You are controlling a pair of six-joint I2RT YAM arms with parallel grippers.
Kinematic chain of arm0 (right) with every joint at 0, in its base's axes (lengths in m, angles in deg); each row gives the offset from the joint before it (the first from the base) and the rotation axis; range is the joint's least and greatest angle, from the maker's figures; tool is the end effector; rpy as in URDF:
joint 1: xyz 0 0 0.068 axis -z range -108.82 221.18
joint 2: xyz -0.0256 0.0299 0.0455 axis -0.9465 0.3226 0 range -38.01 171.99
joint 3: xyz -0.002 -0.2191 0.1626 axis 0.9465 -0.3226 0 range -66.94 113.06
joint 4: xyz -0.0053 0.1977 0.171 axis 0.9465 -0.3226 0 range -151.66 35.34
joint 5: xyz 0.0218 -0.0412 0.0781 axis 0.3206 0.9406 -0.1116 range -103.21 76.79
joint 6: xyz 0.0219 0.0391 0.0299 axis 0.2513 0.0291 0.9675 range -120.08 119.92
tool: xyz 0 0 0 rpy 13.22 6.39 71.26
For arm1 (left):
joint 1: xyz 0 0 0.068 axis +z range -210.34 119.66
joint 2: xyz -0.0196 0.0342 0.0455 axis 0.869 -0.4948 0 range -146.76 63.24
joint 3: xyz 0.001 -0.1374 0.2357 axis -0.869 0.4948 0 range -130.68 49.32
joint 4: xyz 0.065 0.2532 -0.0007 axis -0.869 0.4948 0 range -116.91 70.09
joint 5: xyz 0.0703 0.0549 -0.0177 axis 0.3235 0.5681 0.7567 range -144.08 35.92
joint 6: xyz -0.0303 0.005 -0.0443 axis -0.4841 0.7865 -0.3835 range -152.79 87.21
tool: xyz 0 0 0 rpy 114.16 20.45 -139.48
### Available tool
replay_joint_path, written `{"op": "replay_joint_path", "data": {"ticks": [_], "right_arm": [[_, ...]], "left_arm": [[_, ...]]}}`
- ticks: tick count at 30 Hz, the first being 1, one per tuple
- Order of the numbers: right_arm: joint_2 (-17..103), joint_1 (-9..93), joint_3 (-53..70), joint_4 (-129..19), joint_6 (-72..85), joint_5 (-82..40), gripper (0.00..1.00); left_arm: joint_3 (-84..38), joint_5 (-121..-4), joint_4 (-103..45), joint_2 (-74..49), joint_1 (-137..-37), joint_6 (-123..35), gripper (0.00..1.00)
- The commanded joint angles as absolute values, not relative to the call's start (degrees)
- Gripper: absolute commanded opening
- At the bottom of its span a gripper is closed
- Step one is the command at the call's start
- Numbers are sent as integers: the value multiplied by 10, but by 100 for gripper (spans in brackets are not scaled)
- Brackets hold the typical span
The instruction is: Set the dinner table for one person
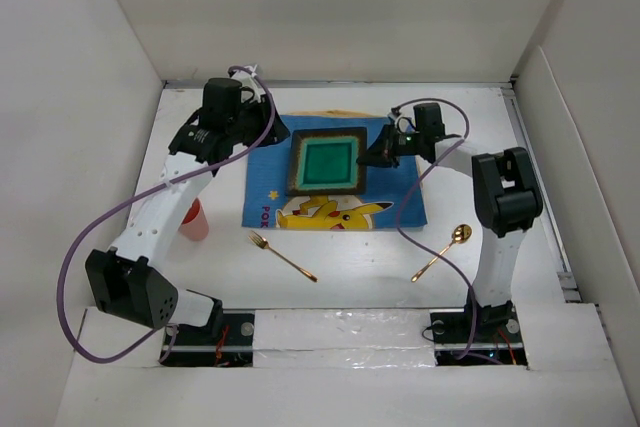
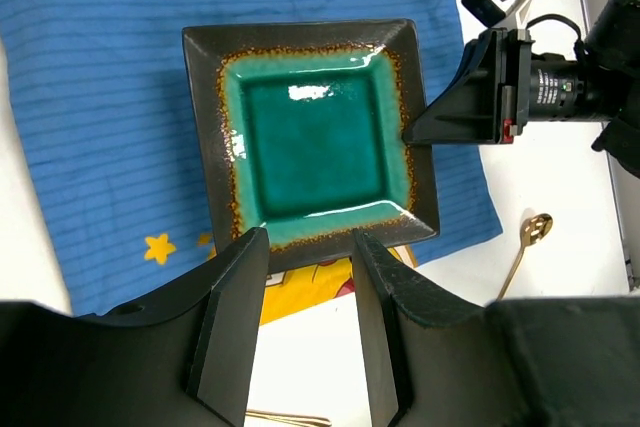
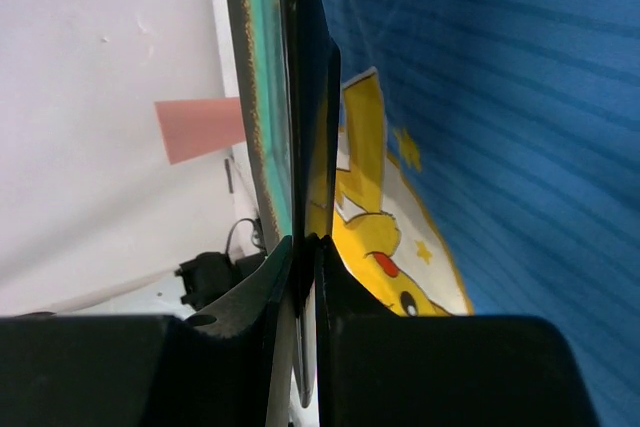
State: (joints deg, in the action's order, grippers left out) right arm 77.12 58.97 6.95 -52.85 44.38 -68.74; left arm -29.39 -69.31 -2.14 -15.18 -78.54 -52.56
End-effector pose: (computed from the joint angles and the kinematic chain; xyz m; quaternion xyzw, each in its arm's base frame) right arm 0.4128 0.1193 0.1763 0.0311 0.8239 0.5501 0.1327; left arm 0.2918 -0.1058 0.3885 0.0603 0.8344 -0.2798 0.4710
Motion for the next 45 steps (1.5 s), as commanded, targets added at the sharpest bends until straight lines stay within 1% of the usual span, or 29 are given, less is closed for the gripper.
{"op": "replay_joint_path", "data": {"ticks": [1,2,6,11,13,14,15,17,18,20,21,23,24,27,28,29,30,31,32,33,34,36,38,39,40,41,42,44,45], "right_arm": [[766,587,108,-519,414,-768,0],[780,593,117,-562,375,-759,0],[798,593,124,-591,346,-753,0],[850,599,165,-675,299,-739,0],[859,599,189,-729,266,-712,0],[860,599,193,-743,259,-701,4],[857,599,195,-760,248,-690,12],[851,599,195,-771,238,-667,19],[842,599,192,-773,238,-659,26],[830,599,188,-784,236,-622,34],[823,599,188,-797,230,-609,40],[800,599,193,-814,224,-555,45],[792,594,195,-831,215,-540,51],[758,589,219,-865,204,-465,56],[720,589,236,-873,209,-406,53],[719,589,236,-874,209,-405,53],[704,576,239,-870,211,-369,45],[676,569,244,-867,215,-357,35],[664,562,256,-859,228,-349,15],[658,542,264,-853,234,-347,5],[652,529,274,-849,241,-351,0],[649,494,298,-817,264,-355,0],[670,428,324,-796,283,-354,0],[682,406,359,-794,288,-351,0],[697,362,382,-791,292,-351,0],[712,342,405,-793,298,-345,0],[747,323,430,-794,301,-332,0],[785,274,498,-791,313,-330,0],[806,260,522,-794,316,-329,0]], "left_arm": [[-286,-700,-36,-127,-783,-522,36],[-284,-697,-35,-126,-783,-524,36],[-278,-695,-37,-124,-783,-524,36],[-276,-697,-40,-123,-783,-529,36],[-277,-697,-40,-121,-783,-532,36],[-276,-696,-39,-120,-783,-532,36],[-276,-694,-38,-119,-783,-532,36],[-273,-689,-37,-113,-783,-532,36],[-272,-688,-37,-113,-783,-532,36],[-273,-681,-36,-110,-783,-532,36],[-276,-681,-33,-110,-783,-532,36],[-294,-675,-27,-110,-783,-530,36],[-301,-674,-23,-110,-783,-529,36],[-342,-665,-13,-110,-783,-528,31],[-381,-657,-4,-109,-783,-533,16],[-381,-657,-4,-109,-783,-533,16],[-401,-652,-2,-103,-783,-537,2],[-408,-643,-2,-99,-783,-541,0],[-415,-638,-3,-92,-783,-555,0],[-421,-632,-5,-76,-783,-562,0],[-422,-624,-8,-66,-783,-570,0],[-421,-611,-18,-31,-783,-599,0],[-421,-586,-18,-4,-783,-621,0],[-419,-581,-19,25,-783,-642,6],[-417,-575,-20,42,-783,-651,9],[-417,-572,-20,55,-783,-659,12],[-418,-568,-14,82,-783,-674,17],[-423,-551,6,103,-783,-685,21],[-430,-550,13,123,-783,-686,25]]}}
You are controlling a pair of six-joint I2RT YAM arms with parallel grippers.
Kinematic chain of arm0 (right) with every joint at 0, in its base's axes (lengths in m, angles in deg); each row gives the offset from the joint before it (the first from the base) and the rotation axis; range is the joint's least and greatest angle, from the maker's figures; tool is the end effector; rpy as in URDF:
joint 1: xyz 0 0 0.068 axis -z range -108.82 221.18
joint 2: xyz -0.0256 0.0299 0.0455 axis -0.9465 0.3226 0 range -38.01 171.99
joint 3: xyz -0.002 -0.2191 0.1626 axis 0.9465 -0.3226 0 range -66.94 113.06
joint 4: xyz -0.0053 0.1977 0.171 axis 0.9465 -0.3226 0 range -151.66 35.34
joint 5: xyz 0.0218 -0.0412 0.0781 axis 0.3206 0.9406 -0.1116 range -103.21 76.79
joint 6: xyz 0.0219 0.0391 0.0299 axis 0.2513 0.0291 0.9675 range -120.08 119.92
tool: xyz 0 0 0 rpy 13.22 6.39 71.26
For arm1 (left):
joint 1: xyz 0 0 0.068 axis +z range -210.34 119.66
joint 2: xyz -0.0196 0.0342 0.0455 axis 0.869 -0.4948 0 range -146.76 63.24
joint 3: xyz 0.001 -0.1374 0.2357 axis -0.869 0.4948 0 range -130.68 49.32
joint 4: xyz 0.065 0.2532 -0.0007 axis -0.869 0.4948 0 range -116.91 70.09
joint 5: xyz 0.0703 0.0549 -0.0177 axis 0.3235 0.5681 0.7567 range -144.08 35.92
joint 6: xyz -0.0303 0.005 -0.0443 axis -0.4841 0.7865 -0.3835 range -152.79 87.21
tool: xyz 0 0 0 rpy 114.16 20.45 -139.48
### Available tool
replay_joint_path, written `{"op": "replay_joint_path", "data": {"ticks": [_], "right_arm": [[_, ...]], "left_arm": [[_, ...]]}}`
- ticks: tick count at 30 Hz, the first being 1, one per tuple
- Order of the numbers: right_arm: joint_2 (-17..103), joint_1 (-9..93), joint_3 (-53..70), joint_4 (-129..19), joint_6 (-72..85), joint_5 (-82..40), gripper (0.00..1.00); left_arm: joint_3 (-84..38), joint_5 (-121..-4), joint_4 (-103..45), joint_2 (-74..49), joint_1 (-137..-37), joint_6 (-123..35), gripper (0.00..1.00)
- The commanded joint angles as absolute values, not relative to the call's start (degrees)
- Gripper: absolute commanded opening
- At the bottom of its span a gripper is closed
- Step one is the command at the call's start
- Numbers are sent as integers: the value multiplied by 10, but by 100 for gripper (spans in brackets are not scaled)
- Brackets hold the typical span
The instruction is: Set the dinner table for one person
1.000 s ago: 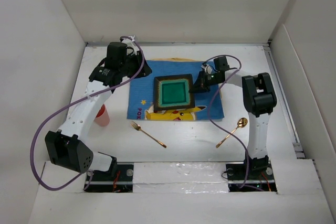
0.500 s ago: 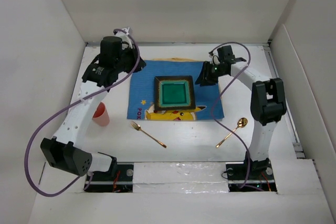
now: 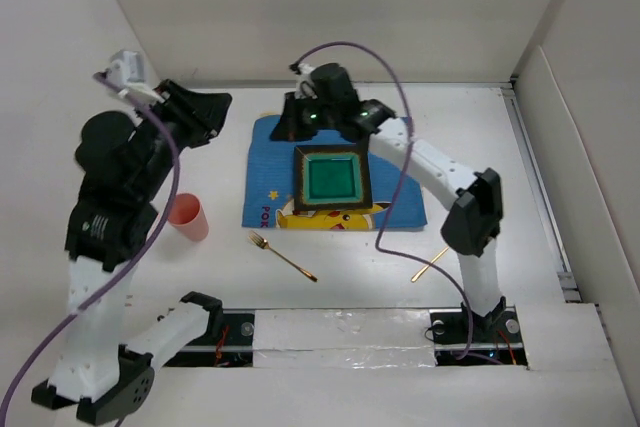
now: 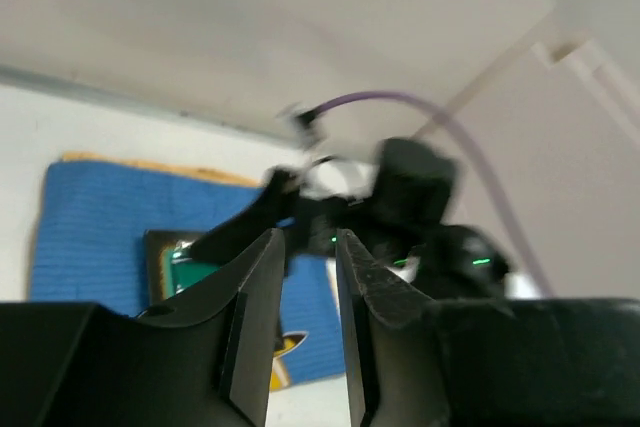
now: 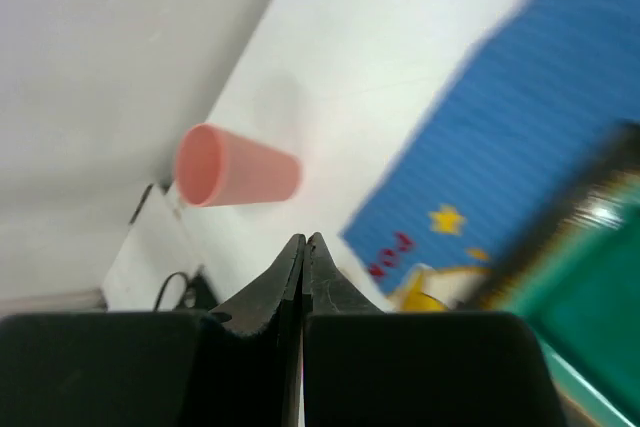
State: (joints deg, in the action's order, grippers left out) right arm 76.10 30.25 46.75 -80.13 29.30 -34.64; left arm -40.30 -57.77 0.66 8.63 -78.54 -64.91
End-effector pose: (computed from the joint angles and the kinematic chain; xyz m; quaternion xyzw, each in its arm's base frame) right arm 0.3464 0.3175 0.3659 -0.1820 0.8186 0.4291 0.3356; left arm 0.1341 -0.0465 0.5326 -0.0559 0.6574 -0.3385 0.6709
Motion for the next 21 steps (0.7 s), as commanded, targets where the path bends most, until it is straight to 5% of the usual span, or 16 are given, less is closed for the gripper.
{"op": "replay_joint_path", "data": {"ticks": [1,8,14,21], "right_arm": [[850,246,578,-797,323,-325,0],[1040,143,849,-829,343,-256,0],[1081,100,841,-785,353,-204,49],[1126,68,871,-789,348,-153,62]], "left_arm": [[-434,-547,23,131,-783,-689,27],[-463,-537,106,160,-783,-677,32],[-466,-565,149,169,-783,-650,35],[-467,-567,166,180,-794,-634,35]]}}
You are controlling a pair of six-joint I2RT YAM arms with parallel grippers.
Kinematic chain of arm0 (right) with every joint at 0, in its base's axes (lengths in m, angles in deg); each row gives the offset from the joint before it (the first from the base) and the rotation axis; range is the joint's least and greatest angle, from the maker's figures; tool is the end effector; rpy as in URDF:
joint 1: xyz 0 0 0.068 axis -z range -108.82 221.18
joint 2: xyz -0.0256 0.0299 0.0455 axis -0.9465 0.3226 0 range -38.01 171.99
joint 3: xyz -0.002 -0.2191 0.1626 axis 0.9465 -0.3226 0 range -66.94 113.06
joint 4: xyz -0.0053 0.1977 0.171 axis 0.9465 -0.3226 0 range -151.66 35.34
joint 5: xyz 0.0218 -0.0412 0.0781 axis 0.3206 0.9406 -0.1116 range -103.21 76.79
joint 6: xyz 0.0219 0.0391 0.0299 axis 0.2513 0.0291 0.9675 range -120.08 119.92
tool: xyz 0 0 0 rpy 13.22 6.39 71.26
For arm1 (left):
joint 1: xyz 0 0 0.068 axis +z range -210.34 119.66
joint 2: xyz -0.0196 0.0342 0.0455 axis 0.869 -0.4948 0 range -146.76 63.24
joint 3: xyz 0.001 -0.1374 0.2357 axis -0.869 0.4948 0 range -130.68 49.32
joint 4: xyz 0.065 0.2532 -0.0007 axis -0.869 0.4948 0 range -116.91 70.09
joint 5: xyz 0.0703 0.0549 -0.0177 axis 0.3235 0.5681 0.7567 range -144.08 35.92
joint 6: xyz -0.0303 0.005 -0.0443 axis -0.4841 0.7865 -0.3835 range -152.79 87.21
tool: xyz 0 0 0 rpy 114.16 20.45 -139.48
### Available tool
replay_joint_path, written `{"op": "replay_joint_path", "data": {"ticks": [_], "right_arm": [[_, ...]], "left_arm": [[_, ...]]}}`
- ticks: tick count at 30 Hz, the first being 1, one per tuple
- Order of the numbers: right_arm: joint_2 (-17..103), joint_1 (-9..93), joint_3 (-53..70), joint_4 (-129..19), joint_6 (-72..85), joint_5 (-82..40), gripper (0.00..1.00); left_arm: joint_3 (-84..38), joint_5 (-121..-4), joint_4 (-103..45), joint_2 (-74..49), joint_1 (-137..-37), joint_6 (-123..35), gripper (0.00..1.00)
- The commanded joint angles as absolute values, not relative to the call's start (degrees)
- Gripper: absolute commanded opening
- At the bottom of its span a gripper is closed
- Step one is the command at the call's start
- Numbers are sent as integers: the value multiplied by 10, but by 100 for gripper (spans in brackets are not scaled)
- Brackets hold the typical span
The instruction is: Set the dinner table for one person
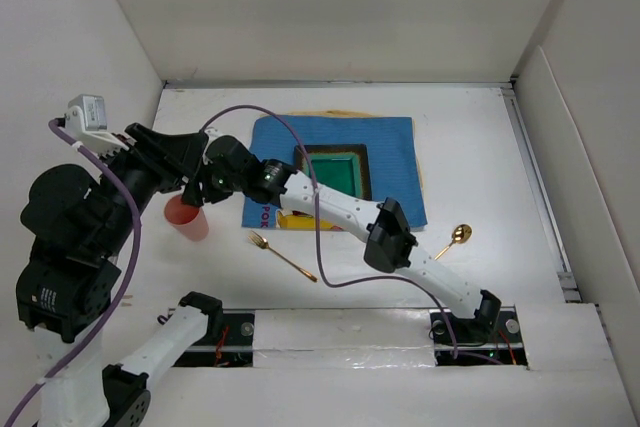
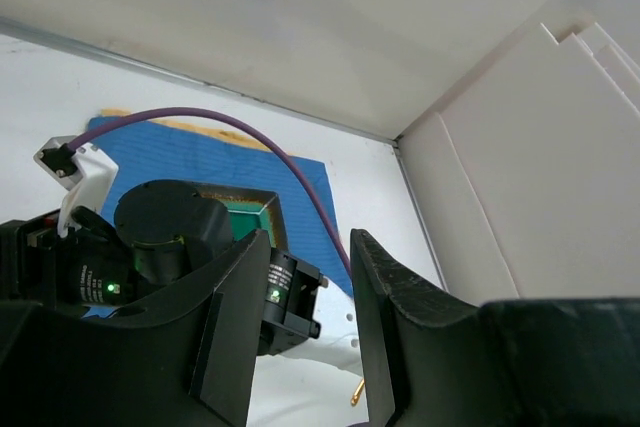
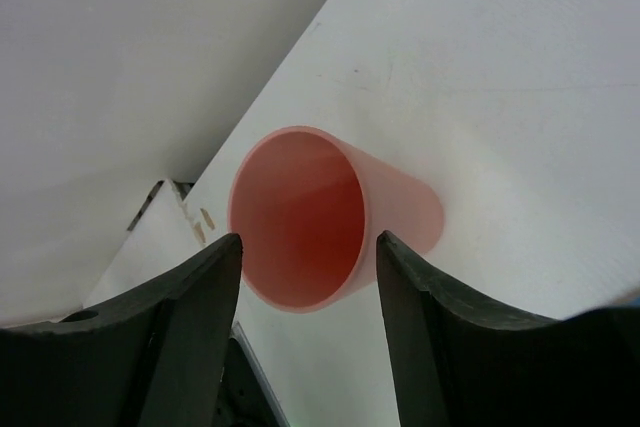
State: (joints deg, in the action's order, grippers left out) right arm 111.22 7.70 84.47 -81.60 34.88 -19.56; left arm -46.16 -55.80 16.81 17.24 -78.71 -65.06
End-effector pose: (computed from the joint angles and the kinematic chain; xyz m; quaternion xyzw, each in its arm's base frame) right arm 0.2594 0.5286 0.2720 -0.2361 0.8077 0.4380 0.3162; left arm 0.0558 -0.0197 0.5396 -0.0701 0.6670 -0.3263 0.6662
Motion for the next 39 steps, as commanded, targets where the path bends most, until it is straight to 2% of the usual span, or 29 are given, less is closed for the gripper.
{"op": "replay_joint_path", "data": {"ticks": [1,6,7,9,10,12,17,19,22,23,25,28,33,39], "right_arm": [[1128,68,867,-792,349,-148,62],[1131,68,841,-803,343,-115,58],[1134,68,840,-807,345,-109,50],[1133,63,834,-804,346,-107,41],[1131,63,831,-801,346,-106,29],[1122,63,820,-791,351,-96,21],[1128,63,835,-811,341,-104,37],[1131,63,824,-819,337,-108,39],[1126,63,805,-817,336,-109,21],[1123,63,803,-812,341,-107,7],[1105,63,798,-799,345,-105,0],[1061,82,784,-771,377,-146,0],[912,149,658,-710,393,-136,0],[765,319,514,-754,334,-123,0]], "left_arm": [[-467,-565,169,181,-794,-634,35],[-467,-562,168,190,-806,-629,36],[-464,-564,165,192,-806,-628,36],[-461,-563,165,196,-806,-626,36],[-460,-561,166,196,-806,-626,36],[-458,-558,167,199,-806,-624,36],[-457,-555,164,198,-806,-624,36],[-456,-555,162,198,-806,-627,36],[-452,-552,162,198,-806,-629,36],[-452,-552,162,199,-806,-628,36],[-451,-551,160,196,-806,-629,36],[-442,-551,148,193,-806,-632,35],[-446,-494,158,182,-806,-627,35],[-401,-488,140,150,-806,-642,34]]}}
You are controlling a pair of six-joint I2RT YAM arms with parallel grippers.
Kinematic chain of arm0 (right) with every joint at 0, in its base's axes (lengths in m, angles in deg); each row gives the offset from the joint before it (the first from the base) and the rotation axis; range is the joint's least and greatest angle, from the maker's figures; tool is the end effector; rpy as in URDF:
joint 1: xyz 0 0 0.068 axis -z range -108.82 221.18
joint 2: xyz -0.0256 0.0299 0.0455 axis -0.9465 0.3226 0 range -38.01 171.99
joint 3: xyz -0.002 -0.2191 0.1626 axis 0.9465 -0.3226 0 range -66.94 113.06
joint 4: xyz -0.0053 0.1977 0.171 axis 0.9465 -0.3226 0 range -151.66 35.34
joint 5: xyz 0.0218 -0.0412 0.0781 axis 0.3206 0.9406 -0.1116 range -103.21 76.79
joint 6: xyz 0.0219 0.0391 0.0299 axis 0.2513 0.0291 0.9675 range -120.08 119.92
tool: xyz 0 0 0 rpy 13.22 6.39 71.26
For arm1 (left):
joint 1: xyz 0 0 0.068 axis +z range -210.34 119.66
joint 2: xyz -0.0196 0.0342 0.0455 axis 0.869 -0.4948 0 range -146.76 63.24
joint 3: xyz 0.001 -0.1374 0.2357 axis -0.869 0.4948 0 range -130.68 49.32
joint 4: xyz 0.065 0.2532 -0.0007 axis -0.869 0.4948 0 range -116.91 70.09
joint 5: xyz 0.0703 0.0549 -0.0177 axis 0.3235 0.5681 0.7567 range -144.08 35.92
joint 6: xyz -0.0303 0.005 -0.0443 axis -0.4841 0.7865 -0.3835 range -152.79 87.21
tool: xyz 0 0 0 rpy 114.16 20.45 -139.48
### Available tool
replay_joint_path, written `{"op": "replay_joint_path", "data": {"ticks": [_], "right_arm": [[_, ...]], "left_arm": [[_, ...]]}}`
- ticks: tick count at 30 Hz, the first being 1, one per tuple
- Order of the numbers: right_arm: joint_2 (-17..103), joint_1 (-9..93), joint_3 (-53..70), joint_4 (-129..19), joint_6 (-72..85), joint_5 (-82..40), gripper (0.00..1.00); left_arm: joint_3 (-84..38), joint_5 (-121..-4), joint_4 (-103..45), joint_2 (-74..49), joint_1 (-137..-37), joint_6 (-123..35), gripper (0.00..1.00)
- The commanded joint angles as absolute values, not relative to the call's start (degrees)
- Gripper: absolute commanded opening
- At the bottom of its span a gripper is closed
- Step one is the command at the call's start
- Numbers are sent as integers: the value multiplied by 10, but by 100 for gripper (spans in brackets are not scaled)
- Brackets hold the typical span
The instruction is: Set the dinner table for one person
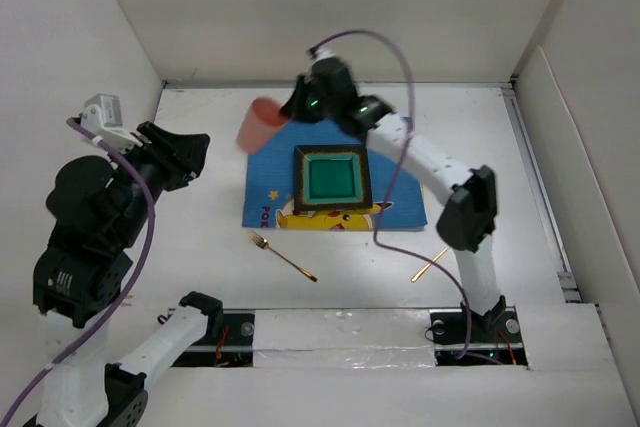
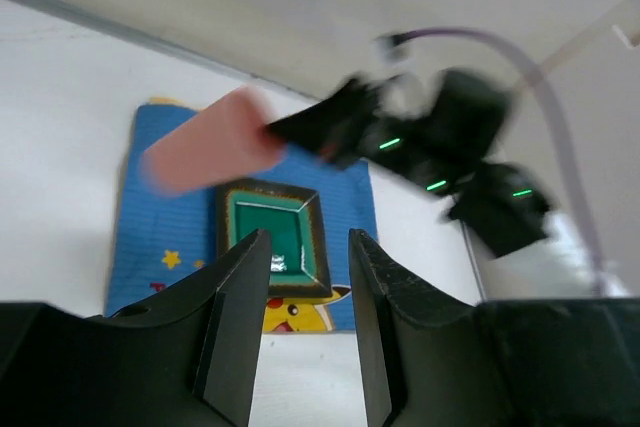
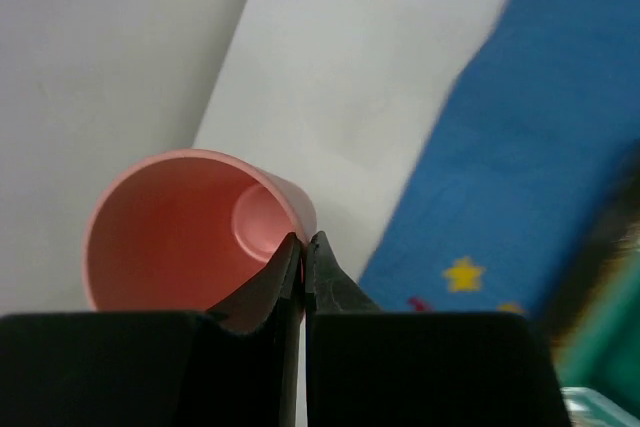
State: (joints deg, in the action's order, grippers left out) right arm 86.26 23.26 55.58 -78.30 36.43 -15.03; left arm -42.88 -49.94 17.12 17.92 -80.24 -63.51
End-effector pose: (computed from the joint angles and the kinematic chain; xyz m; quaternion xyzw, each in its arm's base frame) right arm 0.3440 0.3826 0.3372 -0.0924 0.8401 0.3690 0.3867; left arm 0.0642 -0.0206 0.5265 -0.0910 0.6833 -0.2870 0.6652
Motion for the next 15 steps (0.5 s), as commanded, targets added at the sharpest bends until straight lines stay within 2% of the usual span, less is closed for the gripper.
{"op": "replay_joint_path", "data": {"ticks": [1,5,9,12,15], "right_arm": [[753,343,497,-761,318,-125,0],[713,464,452,-814,269,-96,0],[730,544,477,-870,233,-92,0],[767,591,498,-894,215,-96,0],[778,604,504,-895,212,-111,0]], "left_arm": [[-395,-492,129,145,-806,-643,34],[-375,-491,97,109,-806,-632,32],[-394,-476,82,48,-806,-596,32],[-402,-500,72,-26,-806,-572,32],[-386,-515,46,-35,-806,-574,33]]}}
